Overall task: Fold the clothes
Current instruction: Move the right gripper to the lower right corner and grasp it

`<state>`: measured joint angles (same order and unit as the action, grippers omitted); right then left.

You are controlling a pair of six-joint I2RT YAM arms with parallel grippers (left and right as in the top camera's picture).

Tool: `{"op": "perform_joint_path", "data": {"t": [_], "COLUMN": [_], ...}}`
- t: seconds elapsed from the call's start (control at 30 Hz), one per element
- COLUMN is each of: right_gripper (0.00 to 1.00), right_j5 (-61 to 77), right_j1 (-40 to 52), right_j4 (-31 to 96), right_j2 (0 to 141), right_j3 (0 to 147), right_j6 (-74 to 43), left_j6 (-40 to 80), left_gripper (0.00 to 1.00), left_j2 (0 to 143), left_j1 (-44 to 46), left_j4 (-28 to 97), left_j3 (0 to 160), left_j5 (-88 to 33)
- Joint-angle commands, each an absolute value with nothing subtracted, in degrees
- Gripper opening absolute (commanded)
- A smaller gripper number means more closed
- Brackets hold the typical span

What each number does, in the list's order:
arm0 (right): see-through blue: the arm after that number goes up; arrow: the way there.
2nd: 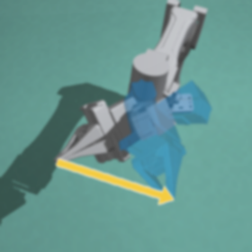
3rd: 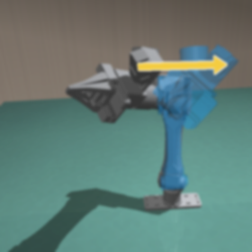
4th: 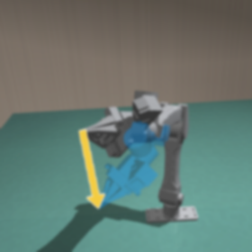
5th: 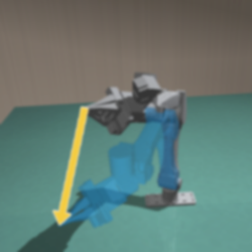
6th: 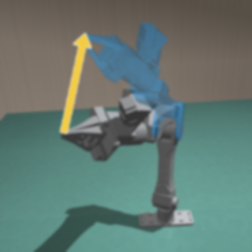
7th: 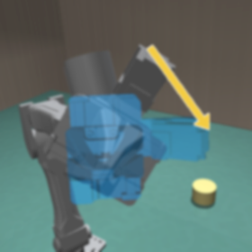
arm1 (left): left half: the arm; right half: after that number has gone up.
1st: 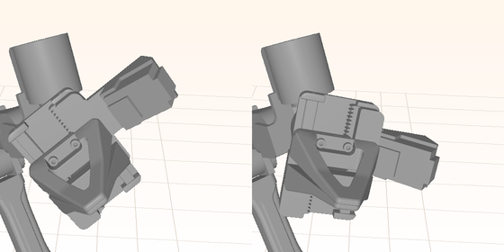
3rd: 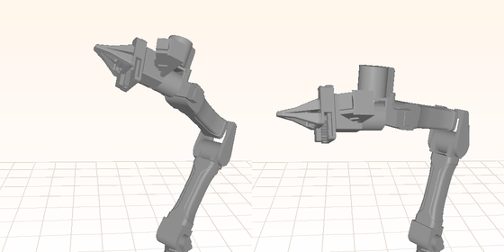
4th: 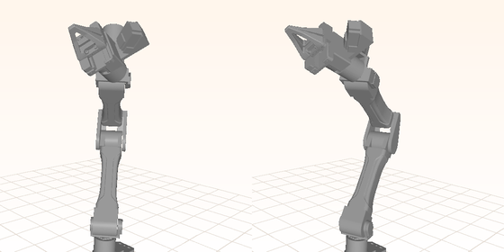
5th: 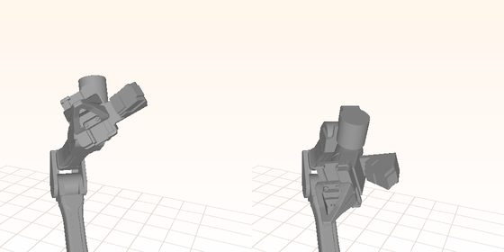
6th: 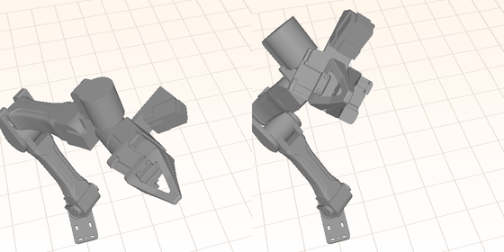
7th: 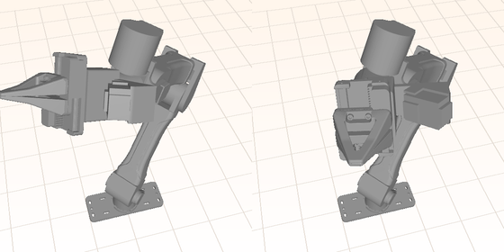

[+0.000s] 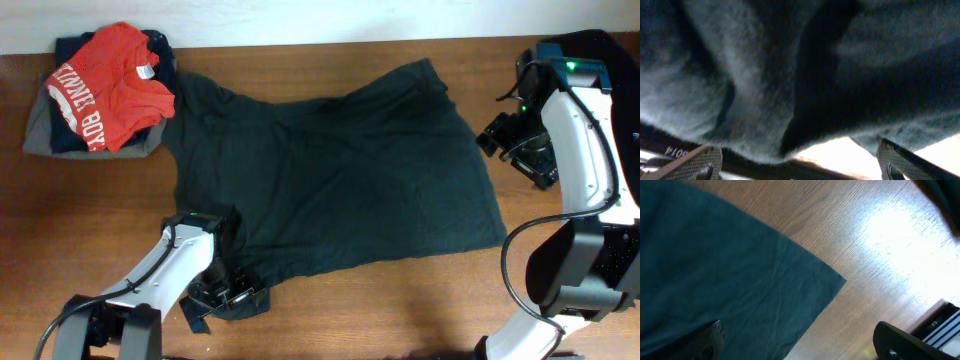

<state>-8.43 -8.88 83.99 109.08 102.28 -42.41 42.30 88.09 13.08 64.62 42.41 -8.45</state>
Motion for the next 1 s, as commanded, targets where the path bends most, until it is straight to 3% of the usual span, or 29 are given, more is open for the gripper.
{"op": "perform_joint_path", "data": {"t": [0.0,0.53,0.97], "right_gripper": [0.99,0.99,0.99], "right_j5": [-8.19,-4.38,0.4], "right_j1": [-9.82,-11.07,-11.07], "right_j4": [83.59,76.38,63.9], "right_j2": [109.43,109.03,97.1], "right_j3": [100.31,83.48,65.32], "right_j6": [-44.01,-50.59,-53.01], "left_j6": [43.27,43.29,43.27], "left_gripper": [0.98,0.98,0.99], "left_j2": [88.49,88.51,88.51], "left_j1": [12.84,12.84,12.84], "left_j4": [63.4,57.41,55.48], "left_j3": [41.25,41.01,41.01], "left_j5": [-9.19,-7.07,-7.05]}}
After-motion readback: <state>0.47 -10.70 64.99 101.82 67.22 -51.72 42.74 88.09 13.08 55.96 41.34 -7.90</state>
